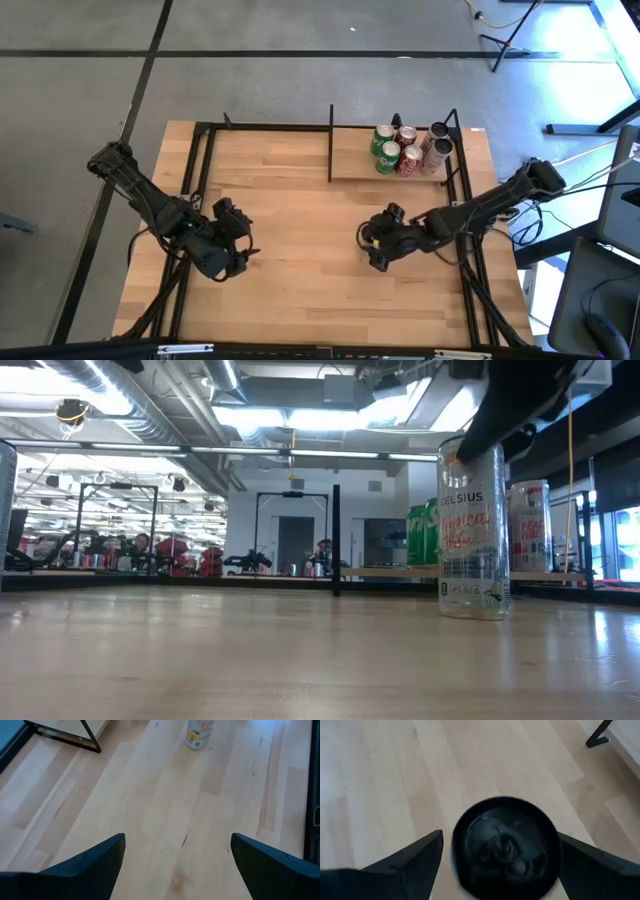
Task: Place canned beverage on shelf
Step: Put the white yellow soda can on the shelf
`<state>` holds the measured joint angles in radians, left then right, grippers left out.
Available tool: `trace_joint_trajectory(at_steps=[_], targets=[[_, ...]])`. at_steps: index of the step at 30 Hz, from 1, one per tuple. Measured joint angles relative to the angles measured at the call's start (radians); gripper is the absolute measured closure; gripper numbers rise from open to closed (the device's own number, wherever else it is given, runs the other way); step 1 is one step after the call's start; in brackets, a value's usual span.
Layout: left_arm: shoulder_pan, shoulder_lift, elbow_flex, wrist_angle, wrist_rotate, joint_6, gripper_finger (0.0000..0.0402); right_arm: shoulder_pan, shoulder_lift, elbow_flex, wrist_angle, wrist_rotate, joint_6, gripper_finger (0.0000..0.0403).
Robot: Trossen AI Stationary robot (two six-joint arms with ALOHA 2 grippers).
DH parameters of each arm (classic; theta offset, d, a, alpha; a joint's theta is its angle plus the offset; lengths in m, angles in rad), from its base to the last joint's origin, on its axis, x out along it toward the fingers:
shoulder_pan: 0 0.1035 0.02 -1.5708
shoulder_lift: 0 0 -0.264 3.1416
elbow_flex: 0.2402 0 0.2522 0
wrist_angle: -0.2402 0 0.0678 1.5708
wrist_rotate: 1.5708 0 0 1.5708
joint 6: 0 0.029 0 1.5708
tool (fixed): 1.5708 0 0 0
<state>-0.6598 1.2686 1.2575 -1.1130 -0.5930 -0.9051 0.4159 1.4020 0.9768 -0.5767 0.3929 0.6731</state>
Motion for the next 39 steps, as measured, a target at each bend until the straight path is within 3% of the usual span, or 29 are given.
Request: trace_joint_trajectory(at_steps=[4, 9, 15, 21, 30, 35, 39], targets=[[0.008, 0.0, 0.0, 0.0, 0.0, 0.0, 0.0052, -0.007, 0.03, 0.0, 0.004, -0.012, 0.002, 0.0089], [0.008, 0.0, 0.0, 0.0, 0.003, 0.021, 0.0052, -0.041, 0.02, 0.018, -0.025, -0.062, -0.031, 0.0184], [0.017, -0.004, 0.0, 0.0, 0.035, 0.052, 0.0052, -0.163, -0.023, 0.179, -0.122, -0.114, -0.255, 0.0183], [0.067, -0.006, 0.0, 0.0, 0.032, 0.055, 0.0052, -0.438, -0.026, 0.335, -0.2, -0.231, -0.595, 0.0183], [0.174, -0.006, 0.0, 0.012, 0.028, 0.05, 0.0052, -0.888, 0.012, 0.355, -0.161, -0.487, -0.969, 0.0183], [0.227, -0.006, 0.0, 0.048, 0.028, 0.048, 0.0052, -1.008, 0.084, 0.354, -0.096, -0.609, -1.042, 0.0183], [0.255, -0.006, 0.0, 0.067, 0.028, 0.048, 0.0052, -1.049, 0.14, 0.354, -0.1, -0.622, -1.094, 0.0183]])
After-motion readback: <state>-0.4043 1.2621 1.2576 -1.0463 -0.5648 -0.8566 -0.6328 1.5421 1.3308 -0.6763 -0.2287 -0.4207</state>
